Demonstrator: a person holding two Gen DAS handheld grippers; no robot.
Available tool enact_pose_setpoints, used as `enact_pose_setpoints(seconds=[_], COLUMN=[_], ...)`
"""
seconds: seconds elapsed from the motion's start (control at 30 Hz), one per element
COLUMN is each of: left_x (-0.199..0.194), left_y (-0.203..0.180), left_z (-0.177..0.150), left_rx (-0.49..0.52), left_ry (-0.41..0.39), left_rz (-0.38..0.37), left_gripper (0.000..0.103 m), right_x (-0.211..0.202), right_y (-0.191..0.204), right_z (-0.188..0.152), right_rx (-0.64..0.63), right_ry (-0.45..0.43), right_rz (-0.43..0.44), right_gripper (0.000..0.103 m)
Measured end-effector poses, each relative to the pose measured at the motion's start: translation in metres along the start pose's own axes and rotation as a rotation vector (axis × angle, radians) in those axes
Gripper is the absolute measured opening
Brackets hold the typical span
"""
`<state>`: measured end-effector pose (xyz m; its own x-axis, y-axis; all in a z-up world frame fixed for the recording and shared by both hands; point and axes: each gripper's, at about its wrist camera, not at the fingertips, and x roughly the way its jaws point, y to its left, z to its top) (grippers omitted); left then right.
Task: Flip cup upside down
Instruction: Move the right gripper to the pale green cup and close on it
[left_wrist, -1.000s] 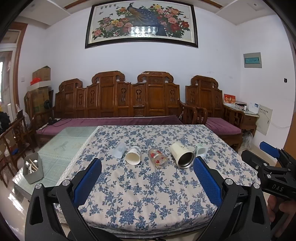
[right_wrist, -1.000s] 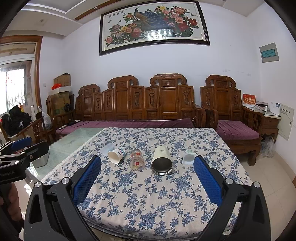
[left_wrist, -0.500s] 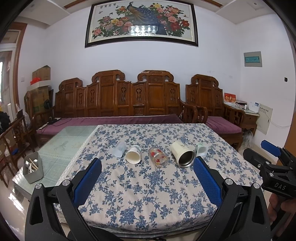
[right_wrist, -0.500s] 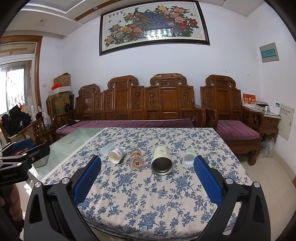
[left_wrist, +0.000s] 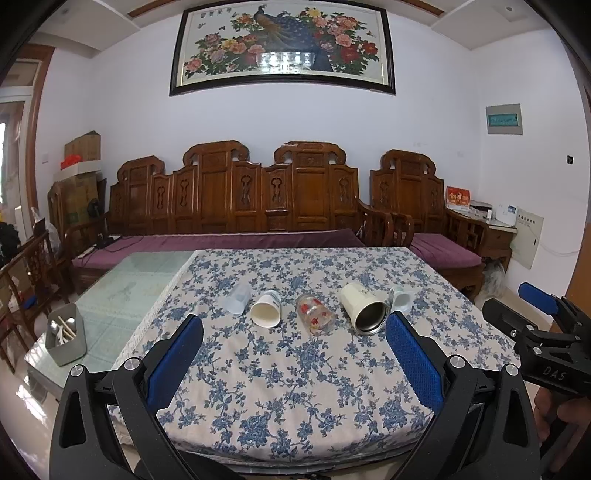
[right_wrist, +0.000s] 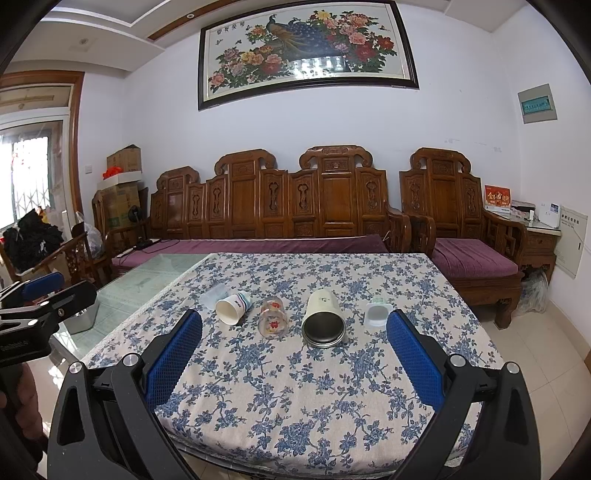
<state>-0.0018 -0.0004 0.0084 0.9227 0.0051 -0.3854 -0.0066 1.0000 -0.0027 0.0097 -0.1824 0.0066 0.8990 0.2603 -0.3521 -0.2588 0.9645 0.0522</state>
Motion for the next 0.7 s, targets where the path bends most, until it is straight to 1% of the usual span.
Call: enact_pose_setpoints(seconds=[0.2, 0.37, 0.5, 0.63, 0.7], left_x=[0.024, 0.056, 0.089, 0.127, 0.144], left_y=[0.002, -0.001, -0.004, -0.009, -0.011], left_z=[-0.006, -0.010, -0.009, -0.006, -0.005], left_rx=[0.000, 0.020, 0.037, 0.056, 0.065], left_ry=[0.050, 0.089, 0.122, 0.149, 0.164], left_rz=[-0.014, -0.032, -0.057, -0.085, -0.100], left_gripper=[0.095, 0.095, 0.095, 0.095, 0.095], right_x=[0.019, 0.057, 0.093, 0.136, 0.156], right_y=[-0.009, -0.031, -0.051, -0.075, -0.085], right_z=[-0.004, -0.007, -0.002, 0.006, 0.009], right_rx=[0.009, 0.029, 0.031, 0.043, 0.045], right_ry=[0.030, 0.090, 0.123, 0.165, 0.185], right_rz=[-0.013, -0.021, -0.058, -0.082, -0.092], right_gripper=[0.101, 0.101, 0.100, 0.095, 0.090])
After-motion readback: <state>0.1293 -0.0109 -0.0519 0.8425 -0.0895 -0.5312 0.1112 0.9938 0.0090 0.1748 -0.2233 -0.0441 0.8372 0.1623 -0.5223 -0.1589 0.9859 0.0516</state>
